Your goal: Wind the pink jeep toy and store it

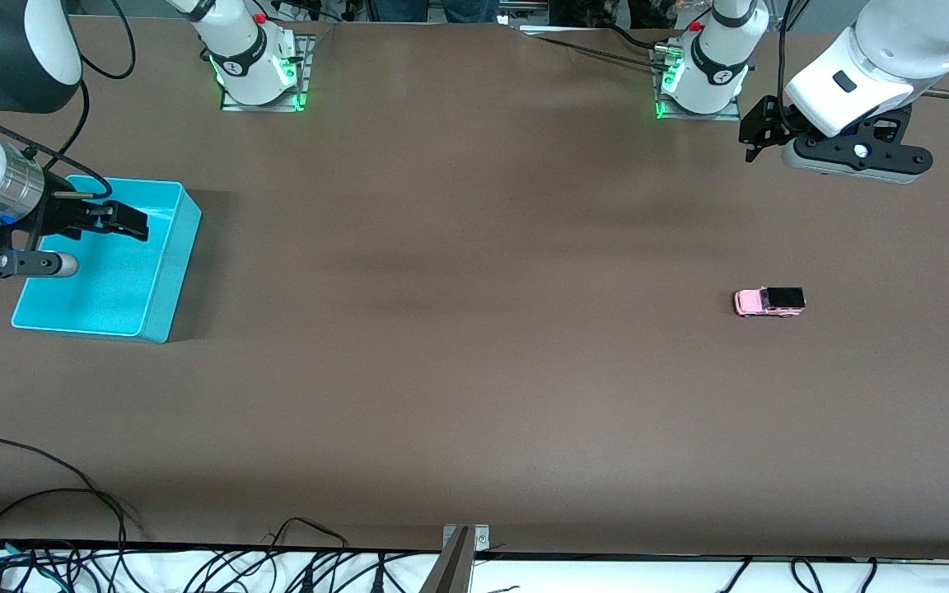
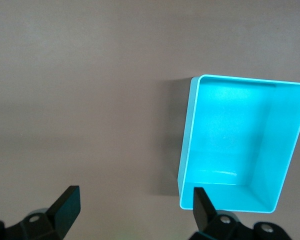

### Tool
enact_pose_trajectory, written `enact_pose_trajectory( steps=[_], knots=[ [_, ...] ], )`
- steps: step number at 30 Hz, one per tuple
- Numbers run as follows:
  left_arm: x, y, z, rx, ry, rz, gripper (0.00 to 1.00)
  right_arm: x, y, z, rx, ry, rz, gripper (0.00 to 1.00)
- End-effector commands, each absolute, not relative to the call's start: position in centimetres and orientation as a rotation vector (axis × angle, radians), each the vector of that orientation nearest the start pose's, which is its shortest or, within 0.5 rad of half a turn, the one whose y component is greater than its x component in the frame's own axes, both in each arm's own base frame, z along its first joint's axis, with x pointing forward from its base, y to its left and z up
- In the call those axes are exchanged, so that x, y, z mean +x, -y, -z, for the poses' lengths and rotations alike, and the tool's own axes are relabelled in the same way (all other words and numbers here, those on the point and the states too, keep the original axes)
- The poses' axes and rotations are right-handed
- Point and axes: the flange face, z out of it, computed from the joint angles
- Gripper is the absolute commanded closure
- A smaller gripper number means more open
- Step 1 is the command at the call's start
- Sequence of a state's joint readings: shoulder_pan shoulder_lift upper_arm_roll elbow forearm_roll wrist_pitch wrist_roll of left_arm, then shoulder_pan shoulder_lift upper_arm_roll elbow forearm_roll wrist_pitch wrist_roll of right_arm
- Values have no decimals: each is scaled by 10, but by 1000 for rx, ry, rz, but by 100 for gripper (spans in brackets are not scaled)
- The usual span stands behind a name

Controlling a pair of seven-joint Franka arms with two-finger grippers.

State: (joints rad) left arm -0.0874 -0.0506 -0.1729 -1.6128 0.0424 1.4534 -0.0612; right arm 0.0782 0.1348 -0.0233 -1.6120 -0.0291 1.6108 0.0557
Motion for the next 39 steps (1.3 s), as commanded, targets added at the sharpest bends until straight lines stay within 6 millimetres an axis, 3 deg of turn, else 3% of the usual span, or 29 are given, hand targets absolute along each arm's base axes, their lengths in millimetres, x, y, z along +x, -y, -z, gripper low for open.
enact_pose_trajectory(
  steps=[1, 20, 29, 39],
  knots=[
    [512, 131, -624, -3030, -304, -141, 0, 589, -27, -537, -3155, -3, -205, 0],
    [517, 106, -622, -3033, -229, -162, 0, 589, -29, -535, -3157, 2, -207, 0],
    [525, 56, -621, -3051, -105, -179, 0, 589, -30, -535, -3158, 7, -209, 0],
    [537, 26, -607, -3112, -11, -216, 0, 589, -30, -535, -3158, 9, -209, 0]
  ],
)
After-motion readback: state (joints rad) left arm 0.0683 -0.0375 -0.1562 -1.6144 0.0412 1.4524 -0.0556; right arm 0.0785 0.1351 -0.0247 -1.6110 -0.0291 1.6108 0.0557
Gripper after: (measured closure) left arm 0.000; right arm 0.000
